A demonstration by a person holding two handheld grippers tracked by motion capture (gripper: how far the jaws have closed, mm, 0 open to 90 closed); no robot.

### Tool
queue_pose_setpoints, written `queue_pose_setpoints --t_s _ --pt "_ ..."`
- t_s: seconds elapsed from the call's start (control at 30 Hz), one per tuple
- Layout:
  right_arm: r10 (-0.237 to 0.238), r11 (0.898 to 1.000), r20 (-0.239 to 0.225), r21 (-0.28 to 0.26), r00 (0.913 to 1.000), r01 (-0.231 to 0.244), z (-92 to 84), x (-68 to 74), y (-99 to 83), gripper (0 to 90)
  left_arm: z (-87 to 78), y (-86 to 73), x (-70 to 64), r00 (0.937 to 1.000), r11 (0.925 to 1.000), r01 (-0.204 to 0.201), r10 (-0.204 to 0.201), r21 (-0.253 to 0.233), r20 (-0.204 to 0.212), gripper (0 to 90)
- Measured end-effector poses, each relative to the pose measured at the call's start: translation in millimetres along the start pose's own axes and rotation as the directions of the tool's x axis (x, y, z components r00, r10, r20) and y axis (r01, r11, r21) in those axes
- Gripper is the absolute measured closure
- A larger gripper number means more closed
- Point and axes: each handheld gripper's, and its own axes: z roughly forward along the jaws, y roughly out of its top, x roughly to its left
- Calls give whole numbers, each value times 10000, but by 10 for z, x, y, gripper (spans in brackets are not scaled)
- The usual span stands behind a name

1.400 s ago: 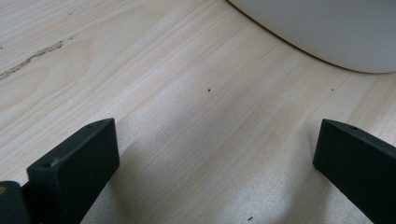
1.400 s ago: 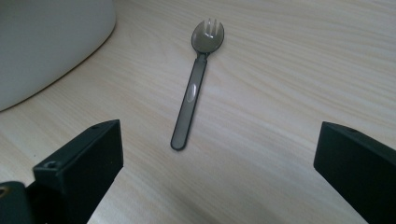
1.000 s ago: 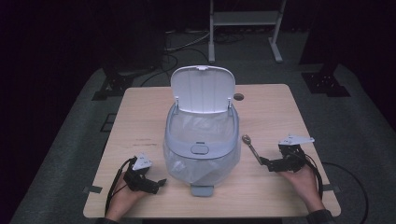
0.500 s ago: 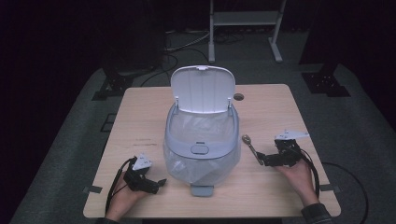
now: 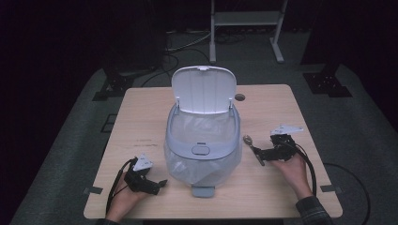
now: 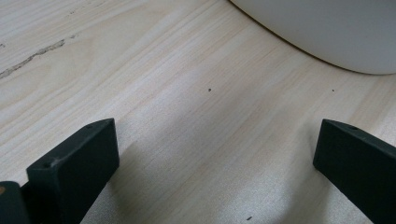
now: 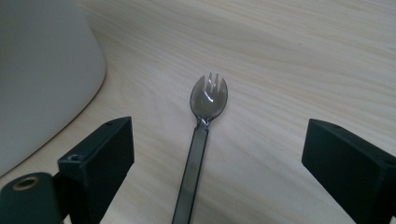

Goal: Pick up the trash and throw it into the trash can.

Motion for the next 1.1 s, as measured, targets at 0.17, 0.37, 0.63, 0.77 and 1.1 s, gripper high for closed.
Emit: queue_pose_setpoints --t_s 0.17,0.37,0.63,0.77,1.1 --pt "-102 9999 1 -3 9999 102 101 7 45 129 0 0 0 10000 10000 4 -4 -1 -1 0" --pt "-139 9999 -170 63 9998 140 227 25 71 188 0 0 0 10000 10000 2 -2 2 -1 0" --pt "-138 9997 -212 217 9997 143 346 34 47 283 0 0 0 10000 10000 2 -2 2 0 0" --pt "-177 9996 -98 223 9998 179 396 38 31 363 0 0 0 10000 10000 2 -2 -1 -1 0" --pt "-201 9986 45 493 9998 199 530 42 0 557 0 0 0 10000 10000 6 -6 -3 5 0"
